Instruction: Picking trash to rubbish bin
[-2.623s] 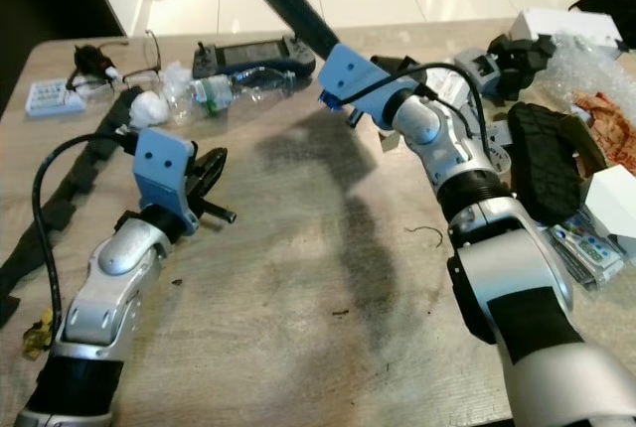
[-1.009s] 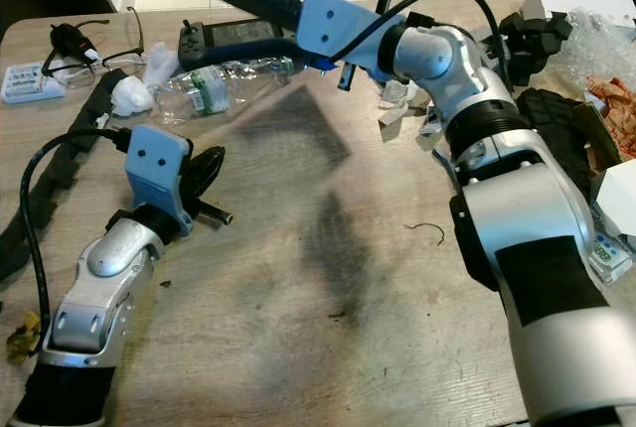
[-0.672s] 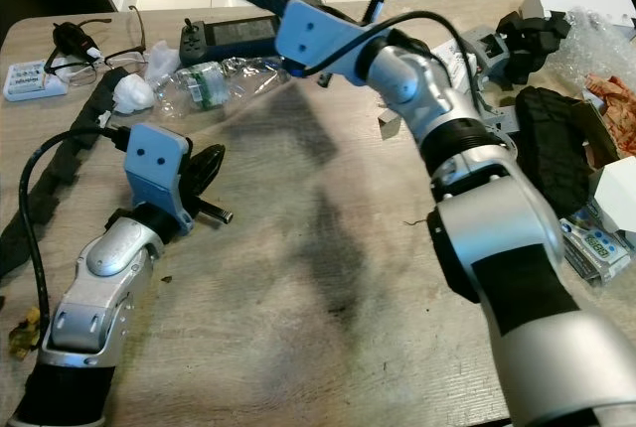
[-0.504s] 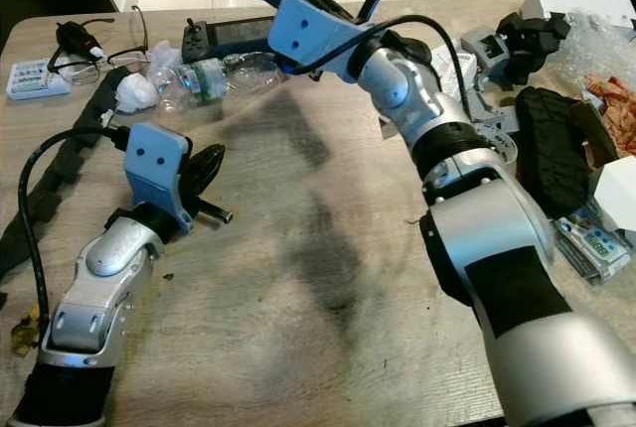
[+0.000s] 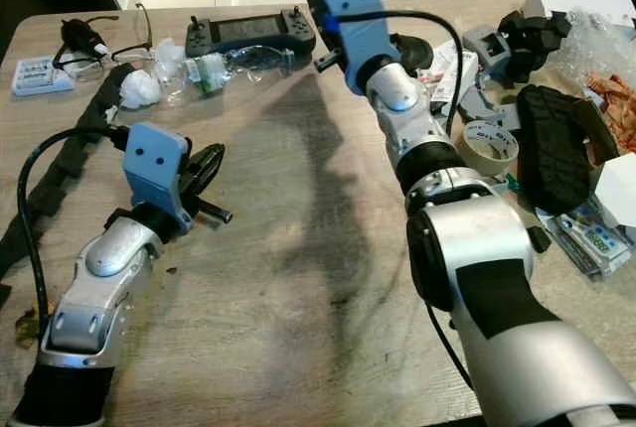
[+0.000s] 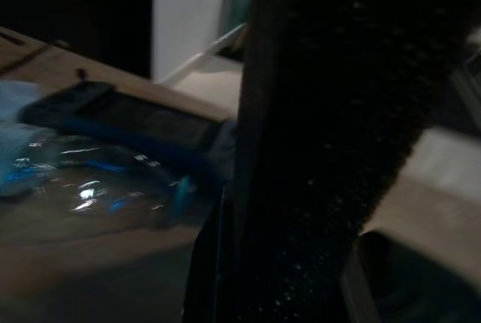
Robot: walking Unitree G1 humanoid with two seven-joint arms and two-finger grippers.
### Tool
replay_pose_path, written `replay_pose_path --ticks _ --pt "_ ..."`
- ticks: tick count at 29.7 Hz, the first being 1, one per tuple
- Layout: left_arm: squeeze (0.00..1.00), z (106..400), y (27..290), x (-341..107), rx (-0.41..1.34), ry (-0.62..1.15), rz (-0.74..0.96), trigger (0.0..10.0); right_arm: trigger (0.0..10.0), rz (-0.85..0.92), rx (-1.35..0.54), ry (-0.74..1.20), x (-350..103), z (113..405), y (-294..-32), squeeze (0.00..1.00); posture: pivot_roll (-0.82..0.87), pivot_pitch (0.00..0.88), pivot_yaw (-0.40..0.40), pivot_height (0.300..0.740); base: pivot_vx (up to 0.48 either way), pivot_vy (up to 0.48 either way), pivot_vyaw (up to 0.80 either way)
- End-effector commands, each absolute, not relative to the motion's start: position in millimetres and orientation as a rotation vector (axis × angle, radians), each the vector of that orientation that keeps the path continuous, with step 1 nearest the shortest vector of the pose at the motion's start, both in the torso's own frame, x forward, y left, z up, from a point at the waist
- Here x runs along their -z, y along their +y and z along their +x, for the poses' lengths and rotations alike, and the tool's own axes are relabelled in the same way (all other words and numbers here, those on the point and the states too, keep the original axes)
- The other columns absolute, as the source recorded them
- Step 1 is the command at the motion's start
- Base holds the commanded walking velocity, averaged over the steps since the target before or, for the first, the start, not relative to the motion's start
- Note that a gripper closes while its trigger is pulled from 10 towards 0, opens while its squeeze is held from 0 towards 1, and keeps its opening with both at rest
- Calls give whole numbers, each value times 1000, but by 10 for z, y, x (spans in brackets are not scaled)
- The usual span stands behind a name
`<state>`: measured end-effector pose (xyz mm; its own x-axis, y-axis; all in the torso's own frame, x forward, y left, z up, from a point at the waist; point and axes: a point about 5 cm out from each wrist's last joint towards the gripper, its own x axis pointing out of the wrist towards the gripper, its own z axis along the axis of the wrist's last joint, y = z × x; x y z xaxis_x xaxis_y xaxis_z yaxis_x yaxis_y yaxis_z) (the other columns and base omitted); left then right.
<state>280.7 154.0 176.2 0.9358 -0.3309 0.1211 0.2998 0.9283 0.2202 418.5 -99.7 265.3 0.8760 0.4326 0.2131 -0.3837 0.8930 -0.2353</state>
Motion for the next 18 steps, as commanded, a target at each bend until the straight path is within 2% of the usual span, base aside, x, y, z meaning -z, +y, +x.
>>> replay_pose_path --ticks 1,3,7,15,16,18 --pt "0 2785 1557 -1742 324 -141 201 10000 10000 -62 -522 -156 -2463 4172 -1021 0 80 251 0 740 0 0 0" --pt "0 2785 1561 -1745 324 -141 202 10000 10000 -36 -555 -142 -2446 4166 -1014 0 80 251 0 740 0 0 0" --pt "0 2783 1585 -1750 317 -141 206 10000 10000 -59 -757 -57 -2280 4091 -909 0 78 255 2 740 0 0 0" --pt "0 2782 1568 -1749 319 -143 205 10000 10000 -49 -871 -41 -2233 4042 -860 0 79 254 3 740 0 0 0" --pt "0 2786 1568 -1750 320 -143 205 10000 10000 -26 -977 -28 -2216 3998 -824 0 80 253 4 740 0 0 0" --pt "0 2788 1569 -1750 320 -143 205 10000 10000 -15 -1018 -22 -2212 3981 -812 0 80 253 4 740 0 0 0"
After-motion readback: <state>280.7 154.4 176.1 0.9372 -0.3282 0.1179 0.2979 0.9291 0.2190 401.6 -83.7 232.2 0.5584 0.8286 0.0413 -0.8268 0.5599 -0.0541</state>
